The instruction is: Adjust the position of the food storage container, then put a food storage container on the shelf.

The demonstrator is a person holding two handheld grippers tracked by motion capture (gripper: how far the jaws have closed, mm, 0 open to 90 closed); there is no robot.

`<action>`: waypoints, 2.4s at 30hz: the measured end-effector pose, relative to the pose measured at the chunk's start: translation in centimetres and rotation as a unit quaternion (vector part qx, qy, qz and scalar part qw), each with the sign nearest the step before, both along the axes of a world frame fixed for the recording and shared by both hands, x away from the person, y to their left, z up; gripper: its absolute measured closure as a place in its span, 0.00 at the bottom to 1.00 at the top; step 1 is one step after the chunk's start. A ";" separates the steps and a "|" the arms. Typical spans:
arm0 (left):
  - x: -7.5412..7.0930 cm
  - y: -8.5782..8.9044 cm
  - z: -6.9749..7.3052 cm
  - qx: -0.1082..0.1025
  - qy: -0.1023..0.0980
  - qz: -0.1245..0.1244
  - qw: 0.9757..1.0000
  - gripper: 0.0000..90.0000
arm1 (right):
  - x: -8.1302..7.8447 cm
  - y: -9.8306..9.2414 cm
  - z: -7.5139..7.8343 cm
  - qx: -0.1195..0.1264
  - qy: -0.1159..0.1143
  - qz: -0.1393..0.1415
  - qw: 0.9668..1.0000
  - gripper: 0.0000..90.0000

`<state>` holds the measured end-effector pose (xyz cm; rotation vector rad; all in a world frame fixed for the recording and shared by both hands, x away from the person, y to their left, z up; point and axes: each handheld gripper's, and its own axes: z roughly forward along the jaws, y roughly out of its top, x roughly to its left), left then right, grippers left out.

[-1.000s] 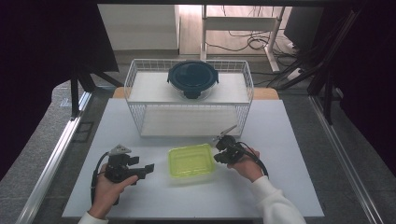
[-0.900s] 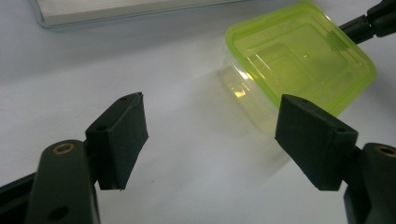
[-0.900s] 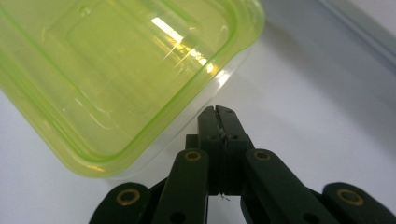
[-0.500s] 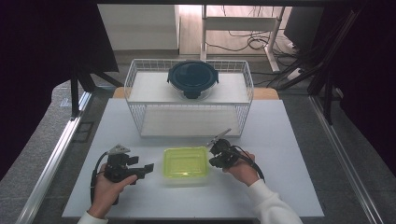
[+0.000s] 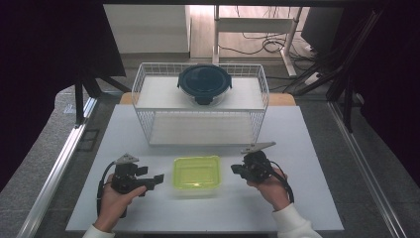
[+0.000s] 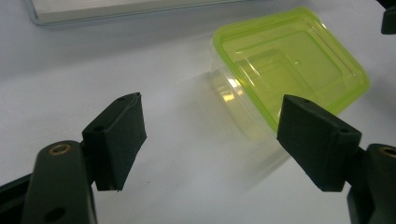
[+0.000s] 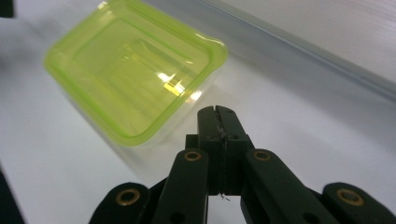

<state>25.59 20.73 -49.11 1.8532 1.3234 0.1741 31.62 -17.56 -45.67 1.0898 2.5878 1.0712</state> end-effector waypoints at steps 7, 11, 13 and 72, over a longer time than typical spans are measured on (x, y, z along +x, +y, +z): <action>0.1 0.1 0.0 0.001 0.000 0.002 1.000 0.25 | -0.2 -1.2 -0.3 0.045 0.021 -0.020 0.999 0.81; 0.0 0.2 0.0 0.000 -0.001 0.002 1.000 0.25 | 0.1 -1.5 -0.2 0.084 0.042 -0.043 0.995 0.53; 0.0 0.3 0.0 -0.002 0.000 0.001 1.000 0.25 | 0.1 -1.8 -0.3 0.118 0.055 -0.042 0.991 0.47; 4.4 -1.9 -1.8 -0.132 0.107 -0.016 0.985 0.35 | 2.4 1.0 -3.9 0.151 0.145 -0.058 0.976 0.44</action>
